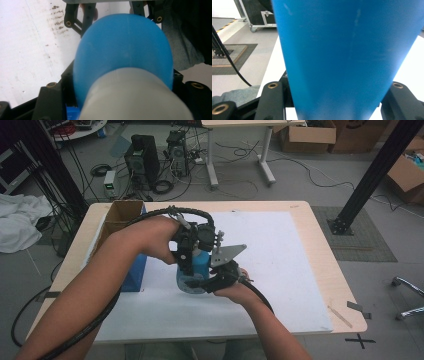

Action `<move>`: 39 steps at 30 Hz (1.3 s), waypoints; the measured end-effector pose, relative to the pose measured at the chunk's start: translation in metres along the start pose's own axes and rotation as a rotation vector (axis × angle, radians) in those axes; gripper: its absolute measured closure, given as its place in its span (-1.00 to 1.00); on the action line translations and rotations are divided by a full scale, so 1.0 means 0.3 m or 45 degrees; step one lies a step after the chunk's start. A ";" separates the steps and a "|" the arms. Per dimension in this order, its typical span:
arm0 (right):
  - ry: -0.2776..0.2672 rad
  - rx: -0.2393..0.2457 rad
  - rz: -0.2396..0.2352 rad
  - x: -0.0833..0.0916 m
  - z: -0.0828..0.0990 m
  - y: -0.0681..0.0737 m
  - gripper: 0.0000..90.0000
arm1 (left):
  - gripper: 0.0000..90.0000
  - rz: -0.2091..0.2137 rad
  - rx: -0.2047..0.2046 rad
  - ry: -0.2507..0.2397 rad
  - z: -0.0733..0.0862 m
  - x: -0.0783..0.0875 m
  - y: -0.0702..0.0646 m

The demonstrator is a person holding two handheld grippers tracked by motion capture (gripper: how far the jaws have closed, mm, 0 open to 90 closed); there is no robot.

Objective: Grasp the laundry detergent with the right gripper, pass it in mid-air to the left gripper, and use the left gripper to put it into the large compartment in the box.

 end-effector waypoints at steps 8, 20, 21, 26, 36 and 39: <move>-0.021 -0.004 -0.012 0.000 -0.001 0.003 -0.03 | -0.14 -0.001 -0.005 0.019 -0.005 0.003 -0.004; -0.112 0.000 -0.017 0.019 -0.026 0.017 -0.07 | -0.12 -0.018 0.012 0.039 -0.033 0.048 -0.022; -0.110 -0.003 -0.015 0.021 -0.026 0.017 -0.07 | -0.12 -0.020 0.011 0.038 -0.034 0.047 -0.022; -0.117 -0.024 0.000 0.030 -0.021 0.016 -0.08 | -0.12 -0.024 0.014 0.033 -0.040 0.044 -0.020; -0.120 -0.045 0.056 0.054 -0.018 0.011 -0.31 | -0.12 -0.025 0.034 0.031 -0.036 0.062 -0.013; -0.120 -0.069 0.020 0.062 -0.020 0.009 -0.25 | -0.12 -0.024 0.047 0.022 -0.027 0.067 -0.007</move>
Point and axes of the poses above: each handheld gripper's, and its own axes: x roughly backward along the jaws, z roughly out of its underside, y roughly to its left, the point moved 3 cm from there along -x, roughly forward along the jaws, and after that the axes turned 11 degrees about -y, right-handed, at the moved point
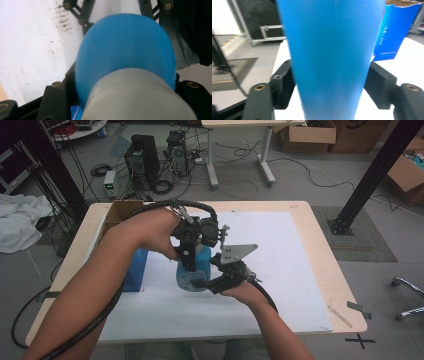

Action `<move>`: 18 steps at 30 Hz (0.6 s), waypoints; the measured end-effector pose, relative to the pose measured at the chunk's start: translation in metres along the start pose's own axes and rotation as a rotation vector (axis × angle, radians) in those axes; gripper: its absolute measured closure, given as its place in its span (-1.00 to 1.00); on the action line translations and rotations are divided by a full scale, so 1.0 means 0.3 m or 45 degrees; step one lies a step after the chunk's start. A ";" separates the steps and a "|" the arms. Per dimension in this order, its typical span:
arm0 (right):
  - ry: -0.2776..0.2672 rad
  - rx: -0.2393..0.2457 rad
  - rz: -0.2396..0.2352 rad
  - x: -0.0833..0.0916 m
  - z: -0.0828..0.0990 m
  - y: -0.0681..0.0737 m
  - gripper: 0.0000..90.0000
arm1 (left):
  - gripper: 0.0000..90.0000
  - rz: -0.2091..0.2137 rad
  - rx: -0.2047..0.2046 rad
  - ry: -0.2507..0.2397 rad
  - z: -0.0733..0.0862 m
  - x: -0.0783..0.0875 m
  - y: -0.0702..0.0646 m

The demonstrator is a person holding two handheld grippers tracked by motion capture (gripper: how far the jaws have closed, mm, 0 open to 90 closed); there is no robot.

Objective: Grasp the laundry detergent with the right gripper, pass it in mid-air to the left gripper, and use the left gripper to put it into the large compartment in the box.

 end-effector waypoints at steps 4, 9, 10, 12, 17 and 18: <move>0.038 -0.061 0.002 0.017 0.000 -0.015 -0.45 | -0.12 0.010 0.024 -0.010 0.009 0.007 0.008; 0.129 -0.099 0.058 0.052 0.002 -0.029 -0.68 | -0.12 0.026 0.103 -0.009 0.025 0.021 0.026; 0.150 -0.100 0.064 0.061 0.002 -0.030 -0.68 | -0.12 0.025 0.116 -0.008 0.027 0.023 0.029; 0.200 -0.112 0.061 0.074 0.000 -0.031 -0.69 | -0.12 0.020 0.158 -0.008 0.035 0.031 0.038; 0.377 -0.082 0.073 0.122 -0.026 -0.022 -0.70 | -0.13 0.013 0.279 0.009 0.065 0.058 0.064; 0.404 -0.080 0.075 0.128 -0.030 -0.022 -0.70 | -0.13 0.015 0.300 0.014 0.071 0.066 0.069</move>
Point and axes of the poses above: each handheld gripper's, and its own axes: x roughly backward along the jaws, z roughly out of its underside, y roughly to its left, the point moved 3 cm from there along -x, roughly forward along the jaws, and after that the axes turned 11 degrees about -y, right-handed, at the moved point
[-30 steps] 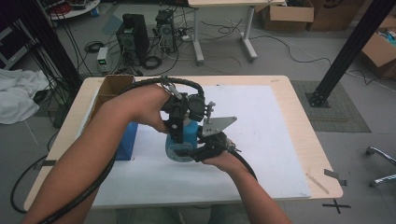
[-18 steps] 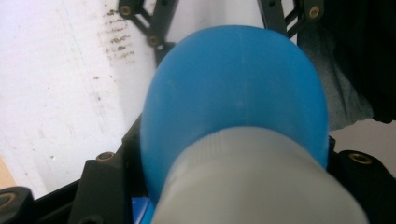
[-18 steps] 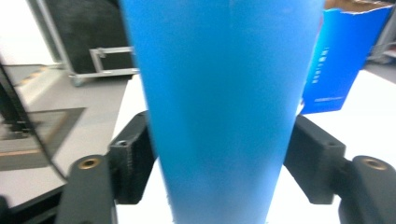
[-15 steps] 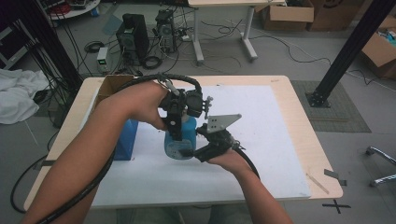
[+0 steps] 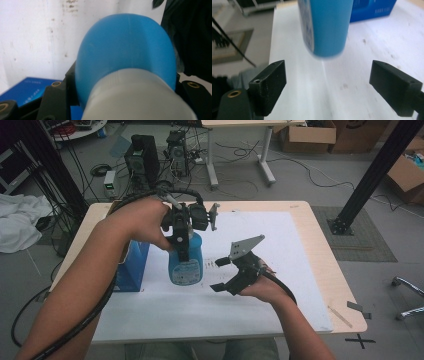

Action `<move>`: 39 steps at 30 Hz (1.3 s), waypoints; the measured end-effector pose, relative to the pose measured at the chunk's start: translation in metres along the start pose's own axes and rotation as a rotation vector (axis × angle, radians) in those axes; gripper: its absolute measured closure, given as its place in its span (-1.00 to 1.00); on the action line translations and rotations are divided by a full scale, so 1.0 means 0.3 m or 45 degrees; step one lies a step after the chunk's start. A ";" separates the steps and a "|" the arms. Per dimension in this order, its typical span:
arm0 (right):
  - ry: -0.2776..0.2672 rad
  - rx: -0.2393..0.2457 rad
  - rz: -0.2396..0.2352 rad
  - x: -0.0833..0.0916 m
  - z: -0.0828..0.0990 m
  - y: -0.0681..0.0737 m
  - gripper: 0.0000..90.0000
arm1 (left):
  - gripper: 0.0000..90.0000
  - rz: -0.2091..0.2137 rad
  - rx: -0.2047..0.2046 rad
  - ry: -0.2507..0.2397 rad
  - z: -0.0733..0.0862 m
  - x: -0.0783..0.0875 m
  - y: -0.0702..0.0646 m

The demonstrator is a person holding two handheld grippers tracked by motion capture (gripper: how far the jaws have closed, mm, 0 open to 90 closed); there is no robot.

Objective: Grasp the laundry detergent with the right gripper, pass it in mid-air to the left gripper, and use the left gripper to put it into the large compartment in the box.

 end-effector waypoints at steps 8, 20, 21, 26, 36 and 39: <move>0.243 0.055 0.027 0.079 -0.046 -0.010 -0.81 | -0.13 -0.001 0.218 -0.013 0.039 0.067 0.045; 0.644 0.139 -0.005 0.154 -0.095 -0.033 -0.86 | -0.13 -0.110 0.598 -0.097 0.118 0.207 0.136; 0.681 0.134 -0.010 0.160 -0.100 -0.036 -0.84 | -0.13 -0.114 0.626 -0.094 0.126 0.217 0.143; 0.808 0.141 -0.034 0.192 -0.134 -0.045 -0.70 | -0.13 -0.134 0.761 -0.070 0.177 0.267 0.169; 1.017 0.093 -0.131 0.241 -0.165 -0.041 -0.66 | -0.13 -0.180 1.091 -0.065 0.297 0.344 0.211; 1.060 0.120 -0.132 0.250 -0.167 -0.036 -0.67 | -0.13 -0.188 1.175 -0.061 0.333 0.359 0.224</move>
Point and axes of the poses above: each handheld gripper's, and its own axes: x roughly backward along the jaws, z roughly out of its underside, y roughly to its left, the point moved 3 cm from there along -x, roughly forward along the jaws, and after that the axes turned 11 degrees about -y, right-handed, at the moved point
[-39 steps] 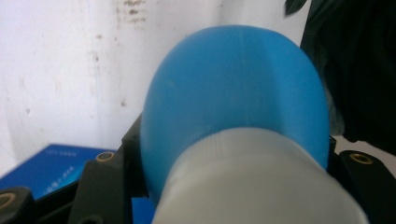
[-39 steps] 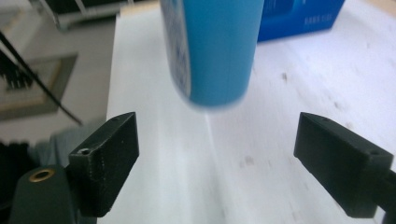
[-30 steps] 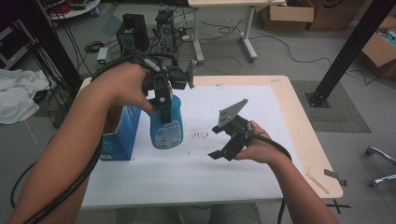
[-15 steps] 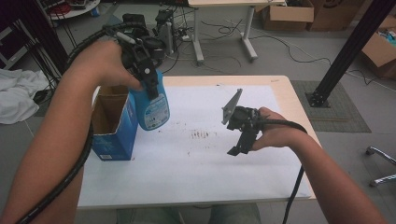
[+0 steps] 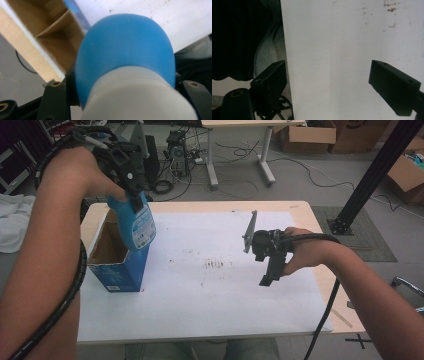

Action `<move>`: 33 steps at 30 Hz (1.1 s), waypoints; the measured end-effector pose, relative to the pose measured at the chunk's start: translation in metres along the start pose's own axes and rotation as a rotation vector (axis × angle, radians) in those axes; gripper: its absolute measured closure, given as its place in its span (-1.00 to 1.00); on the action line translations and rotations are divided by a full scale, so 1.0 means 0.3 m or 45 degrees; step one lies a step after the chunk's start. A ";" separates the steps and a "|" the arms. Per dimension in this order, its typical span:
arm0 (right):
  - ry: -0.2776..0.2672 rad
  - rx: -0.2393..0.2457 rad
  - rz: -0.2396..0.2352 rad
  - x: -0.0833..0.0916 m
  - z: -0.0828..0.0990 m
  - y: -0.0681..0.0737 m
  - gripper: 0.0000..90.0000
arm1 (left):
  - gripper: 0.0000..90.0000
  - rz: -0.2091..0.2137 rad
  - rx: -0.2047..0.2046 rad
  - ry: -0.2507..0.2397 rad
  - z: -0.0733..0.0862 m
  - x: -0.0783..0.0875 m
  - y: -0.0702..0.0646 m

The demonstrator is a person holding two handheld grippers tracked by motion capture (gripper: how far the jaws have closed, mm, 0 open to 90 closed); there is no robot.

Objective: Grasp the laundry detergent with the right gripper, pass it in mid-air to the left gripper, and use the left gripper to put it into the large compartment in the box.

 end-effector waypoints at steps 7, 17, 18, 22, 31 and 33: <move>0.061 0.011 0.009 0.003 0.012 0.004 -0.68 | -0.13 -0.062 0.201 0.003 0.026 0.029 0.081; 0.091 0.009 -0.001 0.007 0.019 0.003 -0.68 | -0.13 -0.143 0.371 0.014 0.070 0.022 0.170; 0.095 0.009 -0.001 0.009 0.019 0.003 -0.68 | -0.13 -0.148 0.382 0.017 0.072 0.015 0.176; 0.099 0.015 0.000 0.010 0.017 0.003 -0.68 | -0.13 -0.144 0.431 0.017 0.080 -0.010 0.199; 0.097 0.019 0.004 0.010 0.019 0.005 -0.68 | -0.13 -0.124 0.483 0.020 0.096 -0.091 0.227; 0.097 0.021 0.010 0.011 0.021 0.006 -0.68 | -0.13 -0.110 0.472 0.040 0.107 -0.133 0.231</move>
Point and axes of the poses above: each handheld gripper's, and its own axes: x roughly backward along the jaws, z roughly out of its underside, y roughly to its left, the point moved 3 cm from there along -x, roughly forward along the jaws, and after that the axes turned 11 degrees about -y, right-handed, at the moved point
